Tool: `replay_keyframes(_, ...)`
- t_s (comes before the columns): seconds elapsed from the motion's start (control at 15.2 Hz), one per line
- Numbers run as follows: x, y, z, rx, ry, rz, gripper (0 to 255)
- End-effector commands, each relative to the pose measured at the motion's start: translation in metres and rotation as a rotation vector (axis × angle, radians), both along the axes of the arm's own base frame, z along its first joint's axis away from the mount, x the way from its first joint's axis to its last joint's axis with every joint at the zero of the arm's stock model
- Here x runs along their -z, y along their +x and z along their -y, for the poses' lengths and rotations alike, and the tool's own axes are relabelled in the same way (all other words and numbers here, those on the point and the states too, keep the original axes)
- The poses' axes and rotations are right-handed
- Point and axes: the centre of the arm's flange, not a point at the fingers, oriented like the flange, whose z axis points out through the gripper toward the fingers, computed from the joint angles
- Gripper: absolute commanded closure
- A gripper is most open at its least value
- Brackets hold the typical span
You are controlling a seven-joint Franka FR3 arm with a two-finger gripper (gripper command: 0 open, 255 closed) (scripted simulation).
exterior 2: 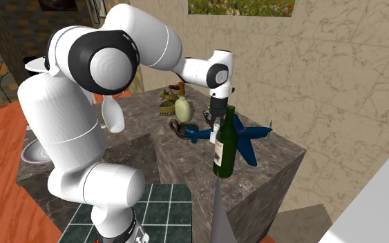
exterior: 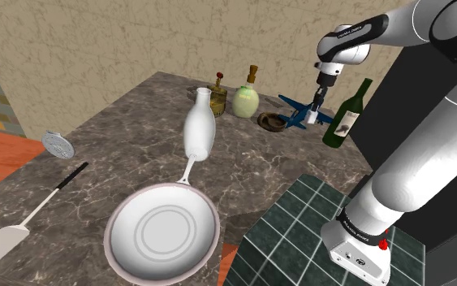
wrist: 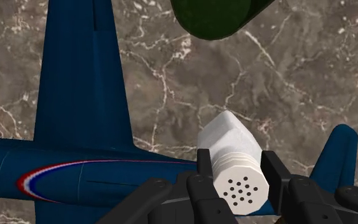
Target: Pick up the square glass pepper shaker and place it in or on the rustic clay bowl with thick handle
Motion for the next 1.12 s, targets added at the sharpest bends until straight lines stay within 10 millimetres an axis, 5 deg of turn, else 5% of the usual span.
replay_keyframes(0.0, -0.012, 0.0, 0.0, 0.0, 0.0, 0.0, 255)
replay_keyframes(1.06, -0.096, 0.0, 0.0, 0.0, 0.0, 0.0, 255)
